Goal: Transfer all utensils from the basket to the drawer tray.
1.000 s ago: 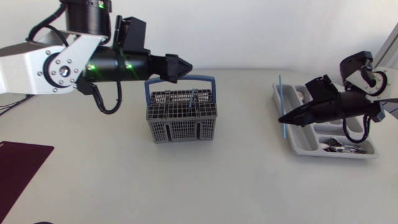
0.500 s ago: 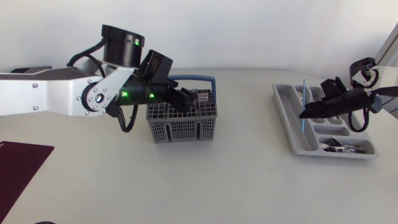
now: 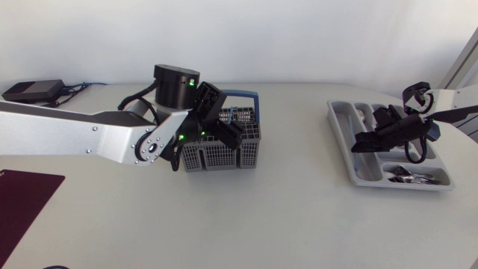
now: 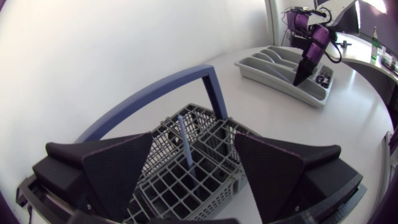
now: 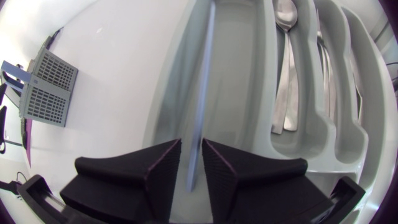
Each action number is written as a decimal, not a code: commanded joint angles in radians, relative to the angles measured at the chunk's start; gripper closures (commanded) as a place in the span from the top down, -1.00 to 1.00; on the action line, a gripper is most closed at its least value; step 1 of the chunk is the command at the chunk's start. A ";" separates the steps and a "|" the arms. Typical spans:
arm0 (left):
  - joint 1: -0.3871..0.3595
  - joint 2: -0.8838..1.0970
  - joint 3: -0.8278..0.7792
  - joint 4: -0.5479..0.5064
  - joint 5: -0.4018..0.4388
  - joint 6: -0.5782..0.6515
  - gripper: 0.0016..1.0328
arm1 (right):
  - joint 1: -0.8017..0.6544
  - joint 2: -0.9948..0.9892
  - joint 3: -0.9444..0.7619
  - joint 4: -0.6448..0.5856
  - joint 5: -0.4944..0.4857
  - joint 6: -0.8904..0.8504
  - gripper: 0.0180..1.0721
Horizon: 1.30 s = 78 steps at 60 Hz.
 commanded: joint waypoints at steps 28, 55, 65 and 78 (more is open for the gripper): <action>-0.008 0.141 -0.008 0.179 -0.105 0.042 0.28 | 0.047 -0.118 -0.139 0.065 0.000 0.011 0.52; -0.034 0.151 -0.025 0.246 -0.108 0.033 -0.83 | 0.069 -0.169 -0.182 0.082 0.000 0.010 0.55; -0.032 0.127 -0.065 0.294 -0.111 0.030 -0.94 | 0.086 -0.197 -0.194 0.080 0.002 0.011 0.55; -0.031 0.062 -0.111 0.346 -0.111 0.022 -0.94 | 0.105 -0.227 -0.216 0.080 0.003 0.013 0.55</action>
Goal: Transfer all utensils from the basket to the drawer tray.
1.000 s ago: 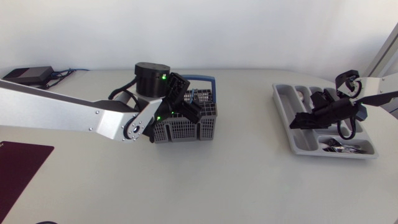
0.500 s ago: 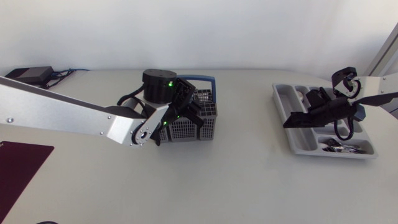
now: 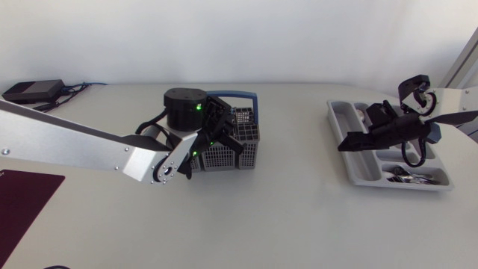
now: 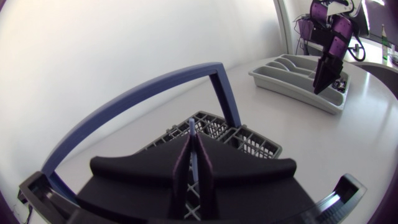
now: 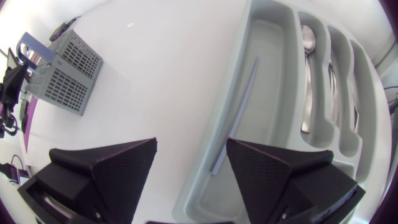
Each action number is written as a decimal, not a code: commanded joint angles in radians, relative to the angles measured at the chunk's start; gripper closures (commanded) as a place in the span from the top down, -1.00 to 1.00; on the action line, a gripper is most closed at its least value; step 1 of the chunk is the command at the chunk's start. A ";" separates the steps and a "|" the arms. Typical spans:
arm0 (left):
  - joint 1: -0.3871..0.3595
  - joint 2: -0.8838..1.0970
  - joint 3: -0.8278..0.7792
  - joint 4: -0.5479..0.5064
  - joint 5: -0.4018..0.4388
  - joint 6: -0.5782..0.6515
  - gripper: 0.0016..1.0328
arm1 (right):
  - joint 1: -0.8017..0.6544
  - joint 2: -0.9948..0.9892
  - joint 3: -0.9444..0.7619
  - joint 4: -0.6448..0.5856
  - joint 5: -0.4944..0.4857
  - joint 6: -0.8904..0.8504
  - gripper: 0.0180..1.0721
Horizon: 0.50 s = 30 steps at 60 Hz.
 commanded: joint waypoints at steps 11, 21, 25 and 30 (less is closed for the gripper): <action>0.000 -0.097 -0.065 0.056 -0.006 -0.007 -0.94 | 0.028 -0.045 -0.044 -0.001 0.002 0.016 0.55; 0.001 -0.125 -0.075 0.062 -0.006 -0.027 -0.94 | 0.040 -0.062 -0.053 -0.002 0.002 0.018 0.55; 0.003 -0.142 -0.077 0.062 -0.006 -0.033 -0.94 | 0.042 -0.066 -0.054 -0.004 0.002 0.018 0.55; 0.003 -0.161 -0.082 0.062 -0.006 -0.034 -0.94 | 0.045 -0.074 -0.056 -0.005 0.002 0.018 0.55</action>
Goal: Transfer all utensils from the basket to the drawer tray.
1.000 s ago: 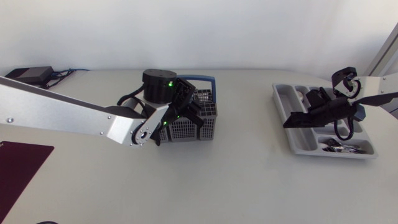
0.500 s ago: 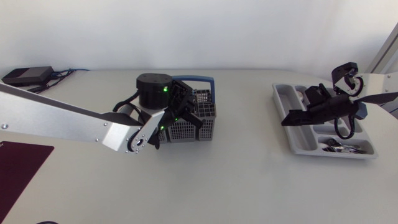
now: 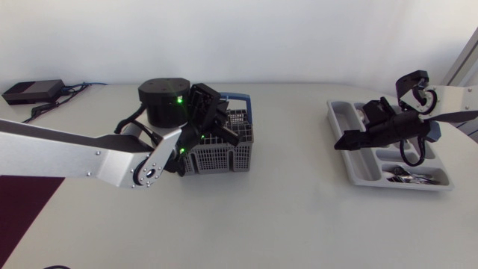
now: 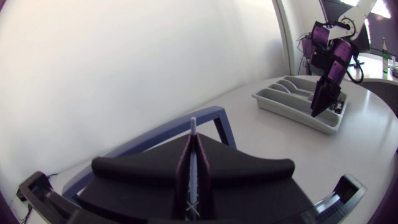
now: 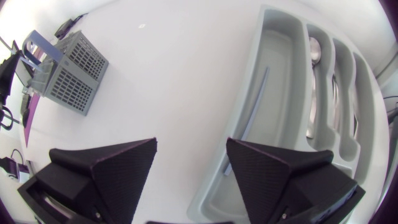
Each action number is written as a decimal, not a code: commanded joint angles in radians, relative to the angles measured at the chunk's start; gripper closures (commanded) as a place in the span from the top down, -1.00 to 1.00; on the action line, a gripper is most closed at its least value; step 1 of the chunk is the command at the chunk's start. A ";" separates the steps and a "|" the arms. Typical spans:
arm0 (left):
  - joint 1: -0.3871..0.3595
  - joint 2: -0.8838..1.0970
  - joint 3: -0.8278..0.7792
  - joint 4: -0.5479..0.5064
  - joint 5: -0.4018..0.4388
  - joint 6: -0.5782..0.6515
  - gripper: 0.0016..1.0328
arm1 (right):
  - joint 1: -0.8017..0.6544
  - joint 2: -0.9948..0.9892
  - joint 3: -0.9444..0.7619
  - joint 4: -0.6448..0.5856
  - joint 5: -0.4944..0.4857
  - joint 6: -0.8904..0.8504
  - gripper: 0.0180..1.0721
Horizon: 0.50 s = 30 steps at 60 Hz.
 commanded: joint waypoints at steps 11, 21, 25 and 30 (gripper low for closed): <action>-0.002 -0.088 -0.029 0.020 -0.006 -0.033 -0.94 | 0.029 -0.048 -0.043 -0.008 0.002 0.007 0.55; -0.018 -0.174 -0.034 0.002 0.000 -0.041 -0.93 | 0.060 -0.107 -0.074 -0.003 -0.006 -0.023 0.56; -0.031 -0.214 -0.032 -0.021 0.000 -0.050 -0.93 | 0.078 -0.155 -0.094 0.003 -0.009 -0.036 0.63; -0.034 -0.262 -0.023 -0.061 0.005 -0.078 -0.93 | 0.104 -0.218 -0.120 0.014 -0.026 -0.048 0.63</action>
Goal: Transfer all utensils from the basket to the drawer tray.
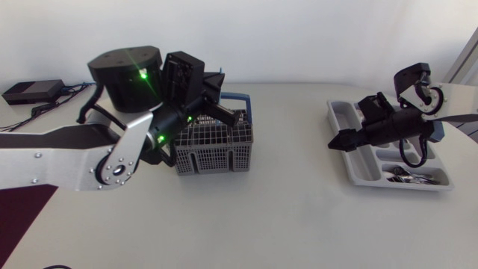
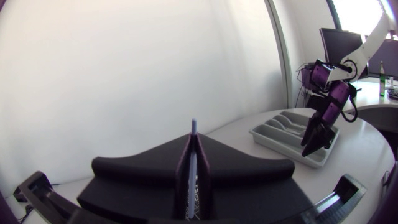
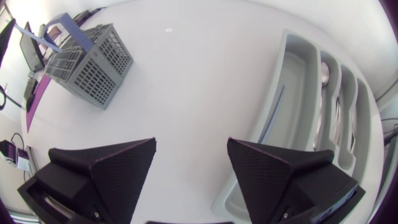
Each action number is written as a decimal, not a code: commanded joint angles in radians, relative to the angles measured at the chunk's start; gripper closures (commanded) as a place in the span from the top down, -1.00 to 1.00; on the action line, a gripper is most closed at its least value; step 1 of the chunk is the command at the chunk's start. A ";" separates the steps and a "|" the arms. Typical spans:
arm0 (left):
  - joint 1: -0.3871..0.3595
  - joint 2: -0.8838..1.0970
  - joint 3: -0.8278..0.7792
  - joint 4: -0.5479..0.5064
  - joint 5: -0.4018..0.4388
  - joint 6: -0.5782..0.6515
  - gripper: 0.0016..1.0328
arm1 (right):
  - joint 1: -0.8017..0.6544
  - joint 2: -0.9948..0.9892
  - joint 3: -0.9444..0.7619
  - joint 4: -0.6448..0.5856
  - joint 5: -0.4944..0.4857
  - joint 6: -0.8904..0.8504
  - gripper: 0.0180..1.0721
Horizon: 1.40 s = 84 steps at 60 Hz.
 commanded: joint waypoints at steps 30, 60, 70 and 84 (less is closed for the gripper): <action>0.111 -0.091 0.223 -0.521 0.451 -0.390 -0.94 | 0.274 -0.364 -0.105 -0.001 -0.229 0.011 0.63; 0.159 0.009 0.304 -0.621 0.739 -0.516 -0.94 | 0.547 -0.236 0.007 0.016 -0.243 0.121 0.42; 0.159 0.014 0.306 -0.621 0.769 -0.525 -0.94 | 0.564 -0.181 0.024 0.039 -0.243 0.137 0.09; 0.160 0.017 0.304 -0.619 0.785 -0.531 -0.94 | 0.569 -0.164 0.027 0.053 -0.244 0.154 -0.36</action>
